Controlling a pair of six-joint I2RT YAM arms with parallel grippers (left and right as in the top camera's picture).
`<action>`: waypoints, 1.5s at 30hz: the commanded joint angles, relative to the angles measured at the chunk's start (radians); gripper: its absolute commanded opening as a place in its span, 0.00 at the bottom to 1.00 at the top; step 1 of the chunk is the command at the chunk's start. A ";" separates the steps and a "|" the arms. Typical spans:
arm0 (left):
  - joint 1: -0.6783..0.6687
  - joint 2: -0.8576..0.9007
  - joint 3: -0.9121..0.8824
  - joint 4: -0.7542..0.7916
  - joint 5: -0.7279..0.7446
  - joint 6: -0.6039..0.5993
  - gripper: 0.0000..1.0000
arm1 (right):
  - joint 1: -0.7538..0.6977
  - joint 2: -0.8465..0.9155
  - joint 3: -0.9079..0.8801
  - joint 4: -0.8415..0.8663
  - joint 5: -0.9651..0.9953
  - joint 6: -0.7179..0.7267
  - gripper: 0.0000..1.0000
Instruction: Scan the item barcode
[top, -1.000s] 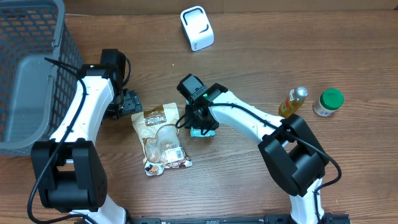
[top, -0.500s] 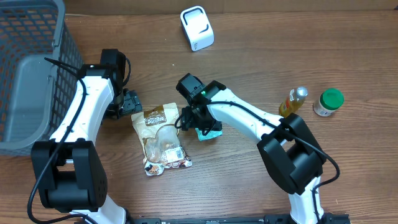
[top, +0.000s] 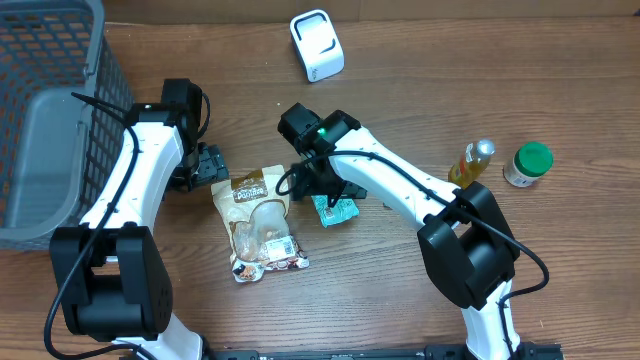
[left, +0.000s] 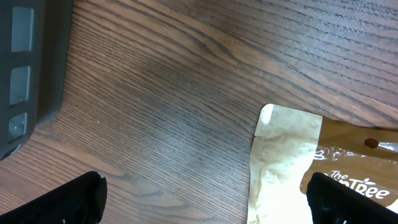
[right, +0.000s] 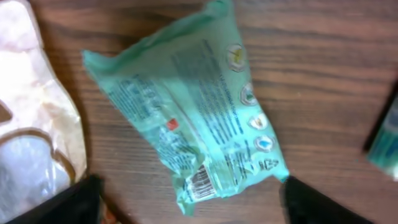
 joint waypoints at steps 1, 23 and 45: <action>0.003 0.011 0.000 0.001 -0.020 -0.007 1.00 | -0.004 0.000 0.008 -0.005 0.012 0.011 0.71; 0.003 0.011 0.000 0.001 -0.020 -0.007 0.99 | 0.015 0.001 -0.002 -0.010 0.002 0.116 0.49; 0.003 0.011 0.000 0.001 -0.020 -0.007 0.99 | 0.006 0.001 -0.087 -0.016 0.031 0.108 0.31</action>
